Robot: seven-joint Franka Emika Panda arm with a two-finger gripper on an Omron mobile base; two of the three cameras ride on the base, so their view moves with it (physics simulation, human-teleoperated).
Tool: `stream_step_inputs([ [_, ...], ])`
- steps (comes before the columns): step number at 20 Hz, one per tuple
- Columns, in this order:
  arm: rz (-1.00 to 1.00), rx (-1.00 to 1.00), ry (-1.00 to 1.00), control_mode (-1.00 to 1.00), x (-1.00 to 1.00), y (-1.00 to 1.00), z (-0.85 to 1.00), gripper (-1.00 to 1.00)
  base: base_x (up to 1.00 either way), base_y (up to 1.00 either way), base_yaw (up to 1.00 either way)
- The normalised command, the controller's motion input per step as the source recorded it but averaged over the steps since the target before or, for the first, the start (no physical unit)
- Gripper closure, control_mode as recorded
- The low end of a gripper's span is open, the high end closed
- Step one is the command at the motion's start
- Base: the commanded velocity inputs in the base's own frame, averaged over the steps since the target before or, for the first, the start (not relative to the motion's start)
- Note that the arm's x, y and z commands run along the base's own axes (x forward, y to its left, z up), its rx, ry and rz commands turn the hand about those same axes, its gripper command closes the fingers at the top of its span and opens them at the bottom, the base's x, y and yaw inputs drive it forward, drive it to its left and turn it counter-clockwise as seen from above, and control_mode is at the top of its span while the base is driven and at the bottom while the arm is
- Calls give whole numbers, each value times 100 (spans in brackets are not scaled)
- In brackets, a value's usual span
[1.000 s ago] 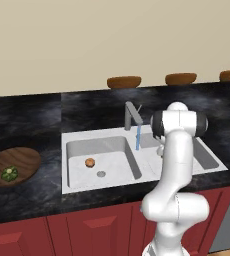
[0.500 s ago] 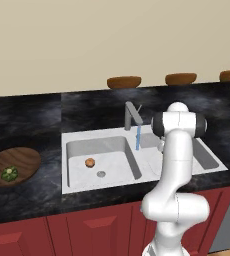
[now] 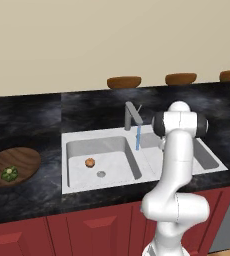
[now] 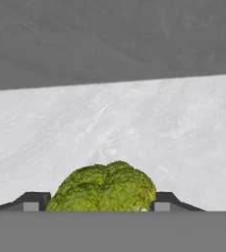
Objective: Pick the broccolis from the sink and place them in one bowl. Place the tangerine in the other bowl. Then turn off the sink faucet.
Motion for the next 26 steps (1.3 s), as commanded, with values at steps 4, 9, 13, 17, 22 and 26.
stream_step_inputs([
  [4, 1, 0, -3, -100, -38, 0, 57, 100, 0, 0, 0],
  [9, 5, 0, -6, -100, -51, 0, 67, 100, 0, 0, 0],
  [13, 9, 0, 0, -100, -58, 0, 74, 100, 0, 0, 0],
  [17, 10, 0, 0, -100, -52, 0, 95, 100, 0, 0, 0],
  [22, 9, -1, 0, -100, -38, 2, 100, 100, 0, 0, 0],
  [26, 5, -4, 0, -100, -40, 18, 85, 100, 0, 0, 0],
])
